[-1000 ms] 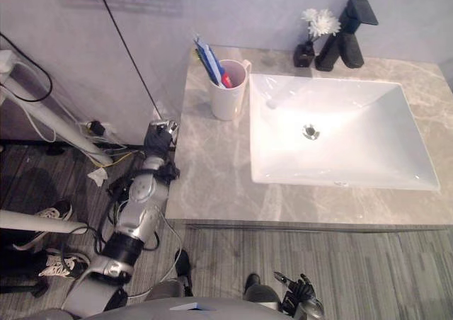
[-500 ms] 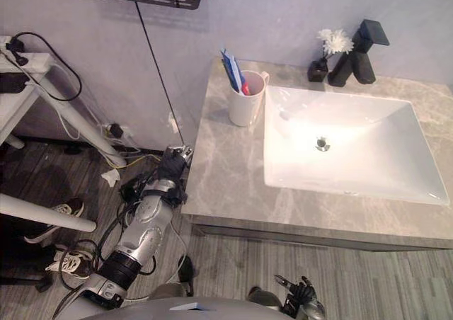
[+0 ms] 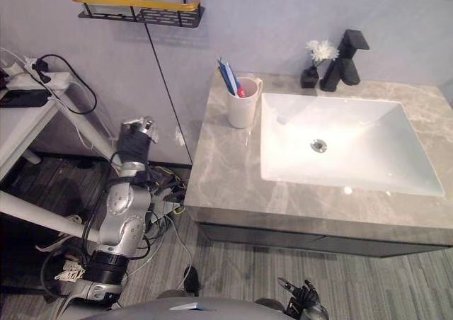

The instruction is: Organize washtable

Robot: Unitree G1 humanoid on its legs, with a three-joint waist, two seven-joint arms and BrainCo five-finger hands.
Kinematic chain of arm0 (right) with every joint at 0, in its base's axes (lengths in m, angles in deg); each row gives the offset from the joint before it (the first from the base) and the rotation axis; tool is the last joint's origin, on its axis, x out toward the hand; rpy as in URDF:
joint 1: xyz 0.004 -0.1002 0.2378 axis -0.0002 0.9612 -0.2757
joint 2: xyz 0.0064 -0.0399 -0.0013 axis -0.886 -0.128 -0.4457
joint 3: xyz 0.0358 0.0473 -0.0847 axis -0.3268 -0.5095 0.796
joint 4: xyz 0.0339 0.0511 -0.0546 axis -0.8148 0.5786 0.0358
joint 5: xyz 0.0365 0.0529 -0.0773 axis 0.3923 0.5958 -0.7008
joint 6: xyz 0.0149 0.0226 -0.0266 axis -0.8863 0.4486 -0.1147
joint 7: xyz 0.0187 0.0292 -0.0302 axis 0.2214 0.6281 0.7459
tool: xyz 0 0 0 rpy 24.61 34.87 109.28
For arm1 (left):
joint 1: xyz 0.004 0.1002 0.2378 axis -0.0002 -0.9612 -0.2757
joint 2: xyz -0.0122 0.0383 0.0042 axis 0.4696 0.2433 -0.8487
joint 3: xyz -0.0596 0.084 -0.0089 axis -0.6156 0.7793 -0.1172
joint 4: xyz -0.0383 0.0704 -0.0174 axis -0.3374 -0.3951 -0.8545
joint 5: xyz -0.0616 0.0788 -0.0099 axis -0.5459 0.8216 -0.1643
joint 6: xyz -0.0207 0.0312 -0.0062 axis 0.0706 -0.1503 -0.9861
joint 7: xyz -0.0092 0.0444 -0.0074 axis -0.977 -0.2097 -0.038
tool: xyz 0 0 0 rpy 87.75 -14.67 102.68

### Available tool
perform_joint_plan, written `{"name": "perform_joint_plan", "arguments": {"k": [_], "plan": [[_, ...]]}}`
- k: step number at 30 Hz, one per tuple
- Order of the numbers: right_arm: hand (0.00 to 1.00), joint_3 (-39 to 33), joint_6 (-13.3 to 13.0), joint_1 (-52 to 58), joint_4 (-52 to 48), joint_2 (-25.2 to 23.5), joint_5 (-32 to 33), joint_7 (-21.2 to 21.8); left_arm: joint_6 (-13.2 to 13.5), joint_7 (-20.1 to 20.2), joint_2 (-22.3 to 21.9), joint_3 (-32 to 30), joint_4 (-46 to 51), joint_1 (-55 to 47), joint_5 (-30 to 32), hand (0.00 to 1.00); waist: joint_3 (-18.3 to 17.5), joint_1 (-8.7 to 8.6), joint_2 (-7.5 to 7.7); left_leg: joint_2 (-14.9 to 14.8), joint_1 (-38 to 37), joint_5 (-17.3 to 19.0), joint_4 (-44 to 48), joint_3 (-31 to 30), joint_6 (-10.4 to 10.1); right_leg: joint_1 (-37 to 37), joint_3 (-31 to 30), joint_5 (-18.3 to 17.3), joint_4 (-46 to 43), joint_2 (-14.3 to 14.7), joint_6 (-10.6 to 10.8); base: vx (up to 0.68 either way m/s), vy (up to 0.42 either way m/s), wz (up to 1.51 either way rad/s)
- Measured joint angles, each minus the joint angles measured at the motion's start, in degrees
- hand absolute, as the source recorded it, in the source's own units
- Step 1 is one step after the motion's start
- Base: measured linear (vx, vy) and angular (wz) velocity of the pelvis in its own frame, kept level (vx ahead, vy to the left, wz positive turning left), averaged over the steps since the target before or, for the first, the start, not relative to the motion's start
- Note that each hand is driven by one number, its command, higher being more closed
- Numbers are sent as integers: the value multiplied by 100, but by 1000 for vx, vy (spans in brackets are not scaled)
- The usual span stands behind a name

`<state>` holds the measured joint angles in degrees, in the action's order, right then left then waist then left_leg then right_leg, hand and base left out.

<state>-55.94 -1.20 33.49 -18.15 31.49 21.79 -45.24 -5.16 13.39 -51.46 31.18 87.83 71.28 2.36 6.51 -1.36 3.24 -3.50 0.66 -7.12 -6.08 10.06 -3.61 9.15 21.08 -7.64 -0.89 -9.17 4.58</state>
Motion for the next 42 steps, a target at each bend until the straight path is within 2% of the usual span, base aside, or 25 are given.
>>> {"name": "perform_joint_plan", "arguments": {"k": [4,6,9,14,18,26,34,38,39,42], "plan": [[0,-151,5,140,194,0,0,7,173,-12,-223,-9,829,2,-1,100,-71,36,60,-2,94,-88,0,-91,-7,-44,10,32,-39,11,51,-16,-14,15],[0,-162,4,167,229,-8,2,6,214,-1,-250,44,951,4,-4,100,-93,34,86,3,101,-98,1,-91,-13,-53,4,34,-57,15,51,0,0,0],[0,-158,2,223,234,-12,10,7,226,35,-359,412,1073,5,-48,100,-122,34,124,7,138,-133,2,-88,8,-65,-6,38,-107,11,51,-9,14,5],[0,-92,-2,301,240,13,48,-4,160,278,-506,1372,1177,5,-381,100,-206,28,55,-15,217,-214,1,-119,50,-177,-14,38,-214,20,51,-67,22,3],[0,86,4,356,216,102,54,-10,116,395,-566,1757,1171,6,-518,100,-313,26,-21,-28,179,-206,1,-160,56,-174,-4,-1,-219,38,-3,-53,12,1],[0,320,1,398,175,119,57,-132,-113,556,-555,2463,441,13,-932,100,-340,31,28,-53,95,-216,0,-378,-9,24,193,-79,-186,91,8,-22,-20,11],[0,379,3,346,183,93,57,-216,-276,570,-536,3115,-320,387,-947,100,-388,22,117,-7,92,-247,2,-485,4,133,335,-80,-157,92,48,56,-29,9],[0,380,4,264,189,93,57,-245,-359,570,-537,3341,-703,620,-937,100,-368,-52,133,-6,38,-238,2,-462,-7,191,334,-86,-130,94,39,7,-4,-1],[0,382,4,228,188,89,57,-248,-387,568,-541,3351,-802,649,-932,100,-362,-119,143,-14,12,-225,2,-435,-21,203,317,-88,-121,94,35,-12,3,-6],[0,384,4,220,185,79,59,-258,-400,561,-547,3430,-1015,737,-923,100,-336,-134,172,-24,-3,-215,1,-407,-24,198,289,-118,-85,94,-16,-16,7,-7]]}}
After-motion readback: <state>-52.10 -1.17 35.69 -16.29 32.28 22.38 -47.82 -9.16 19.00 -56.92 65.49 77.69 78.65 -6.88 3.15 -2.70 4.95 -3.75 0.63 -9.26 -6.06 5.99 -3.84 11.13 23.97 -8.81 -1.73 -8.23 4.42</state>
